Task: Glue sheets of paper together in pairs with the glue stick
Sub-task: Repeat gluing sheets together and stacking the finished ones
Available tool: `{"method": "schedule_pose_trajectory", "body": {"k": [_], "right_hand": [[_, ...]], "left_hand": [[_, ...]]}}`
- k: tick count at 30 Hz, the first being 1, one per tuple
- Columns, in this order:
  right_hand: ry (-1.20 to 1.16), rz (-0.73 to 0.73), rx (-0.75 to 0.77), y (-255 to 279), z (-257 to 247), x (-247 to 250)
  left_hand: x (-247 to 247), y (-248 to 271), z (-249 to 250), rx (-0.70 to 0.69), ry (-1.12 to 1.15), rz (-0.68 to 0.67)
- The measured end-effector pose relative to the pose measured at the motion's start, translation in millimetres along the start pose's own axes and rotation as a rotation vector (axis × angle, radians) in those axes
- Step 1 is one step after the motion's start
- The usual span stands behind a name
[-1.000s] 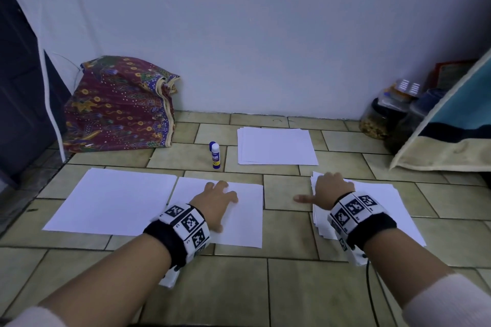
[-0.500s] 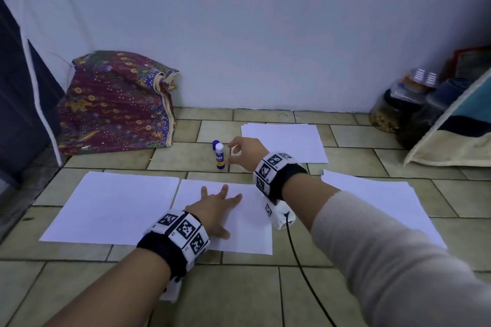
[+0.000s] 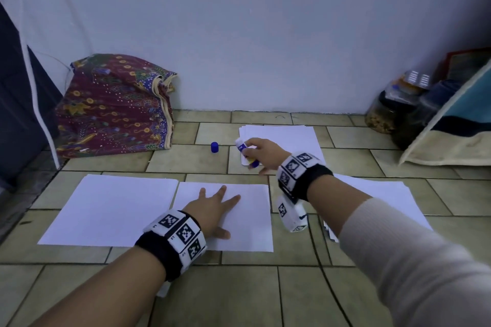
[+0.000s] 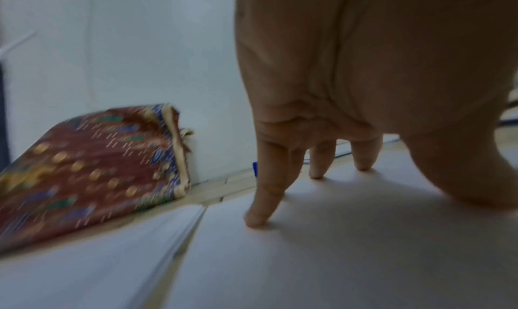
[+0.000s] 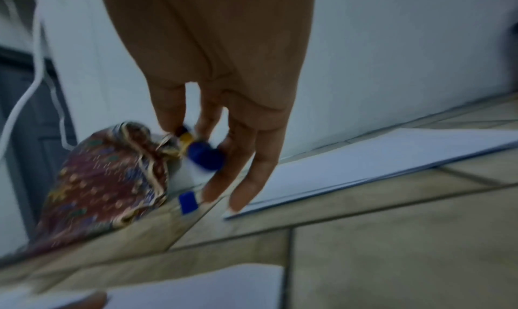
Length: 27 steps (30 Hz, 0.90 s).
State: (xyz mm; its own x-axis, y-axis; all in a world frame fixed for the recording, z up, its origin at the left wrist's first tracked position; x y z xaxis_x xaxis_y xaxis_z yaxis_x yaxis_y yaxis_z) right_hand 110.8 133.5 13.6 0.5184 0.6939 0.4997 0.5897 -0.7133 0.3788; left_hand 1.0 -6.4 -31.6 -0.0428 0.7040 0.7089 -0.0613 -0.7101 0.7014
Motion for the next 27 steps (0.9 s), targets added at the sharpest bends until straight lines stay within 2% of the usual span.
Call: {"method": "schedule_pose_trajectory", "body": {"k": [3,5,8,11,14,17,22,27], "right_hand": [[0.0,-0.002,-0.004,24,15,22],[0.105,0.11,-0.003,33,24,36],[0.067,0.229,-0.027,42,31,47],[0.089,0.258,-0.016,45,34,45],[0.225,0.263,0.047,44,31,35],[0.251,0.244,0.092,40,28,24],[0.307,0.198,0.102,28,22,10],[0.403,0.149,0.098,15,18,-3]], "left_hand": [[4,3,4,0.032,-0.121,0.029],[10,6,8,0.039,-0.176,0.049],[19,7,12,0.031,-0.248,0.09],[22,4,14,0.032,-0.208,0.119],[29,1,19,0.019,-0.098,0.248],[38,-8,22,0.004,-0.048,0.325],[39,-29,20,0.025,-0.049,0.222],[33,-35,20,0.059,-0.056,0.214]]}}
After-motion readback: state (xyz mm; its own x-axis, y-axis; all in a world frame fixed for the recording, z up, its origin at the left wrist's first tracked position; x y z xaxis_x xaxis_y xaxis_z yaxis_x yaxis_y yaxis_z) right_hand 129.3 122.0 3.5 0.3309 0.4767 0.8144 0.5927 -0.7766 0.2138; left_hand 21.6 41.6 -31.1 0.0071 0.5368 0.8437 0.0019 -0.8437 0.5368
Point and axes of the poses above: each hand's wrist, its own y-axis away from the middle knuckle, its own x-axis out of the back of the hand, z = x × y, the point moved 3 cm from there along -y, towards the middle knuckle, and after that the axes turned 7 degrees about -z, right-handed, at the moved point
